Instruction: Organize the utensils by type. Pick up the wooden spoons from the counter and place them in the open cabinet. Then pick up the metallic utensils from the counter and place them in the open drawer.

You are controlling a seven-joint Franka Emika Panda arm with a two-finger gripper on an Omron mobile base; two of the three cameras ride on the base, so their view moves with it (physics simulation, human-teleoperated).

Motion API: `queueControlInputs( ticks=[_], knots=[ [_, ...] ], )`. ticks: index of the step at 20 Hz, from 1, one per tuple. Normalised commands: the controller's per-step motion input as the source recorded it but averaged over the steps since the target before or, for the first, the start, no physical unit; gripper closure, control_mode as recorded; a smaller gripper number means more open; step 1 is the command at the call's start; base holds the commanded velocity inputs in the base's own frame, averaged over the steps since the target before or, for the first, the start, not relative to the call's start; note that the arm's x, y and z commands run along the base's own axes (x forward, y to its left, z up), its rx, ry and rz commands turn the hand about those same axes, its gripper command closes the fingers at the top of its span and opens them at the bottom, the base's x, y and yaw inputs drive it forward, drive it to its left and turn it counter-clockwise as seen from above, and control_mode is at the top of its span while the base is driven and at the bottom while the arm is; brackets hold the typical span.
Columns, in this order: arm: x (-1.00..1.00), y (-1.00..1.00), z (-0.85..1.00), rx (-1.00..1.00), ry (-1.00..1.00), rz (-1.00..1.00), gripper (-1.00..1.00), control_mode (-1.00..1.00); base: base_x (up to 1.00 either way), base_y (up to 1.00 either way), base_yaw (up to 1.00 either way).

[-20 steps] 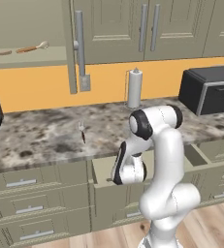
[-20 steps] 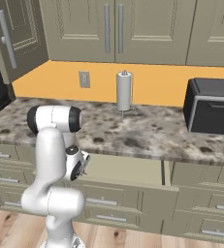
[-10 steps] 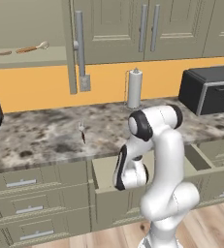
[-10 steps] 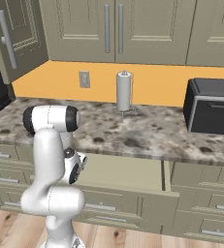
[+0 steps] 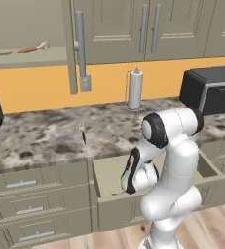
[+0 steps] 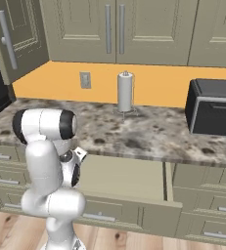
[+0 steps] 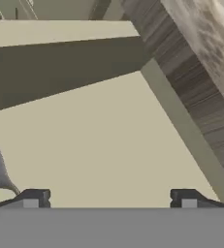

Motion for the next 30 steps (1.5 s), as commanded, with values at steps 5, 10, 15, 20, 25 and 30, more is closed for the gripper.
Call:
queueControlInputs(
  ticks=[5,10,15,20,25,30],
  knots=[
    [-0.56,-0.67,0.8,0.26,-0.06,-0.25,-1.0,-1.0,0.0,0.0,0.0],
    [-0.86,-0.67,0.9,0.31,0.04,-0.2,-1.0,-1.0,0.0,0.0,0.0],
    [-0.64,-0.35,1.0,0.27,0.12,-0.09,-1.0,-1.0,0.0,0.0,0.0],
    [-0.15,-0.03,0.99,0.13,0.33,0.0,-1.0,-1.0,0.0,0.0,0.0],
    [0.0,0.11,0.74,0.01,0.5,0.0,-1.0,-1.0,0.0,0.0,0.0],
    [0.0,0.45,-0.17,0.04,0.11,-0.01,-1.0,-1.0,0.0,0.0,0.0]
  ],
)
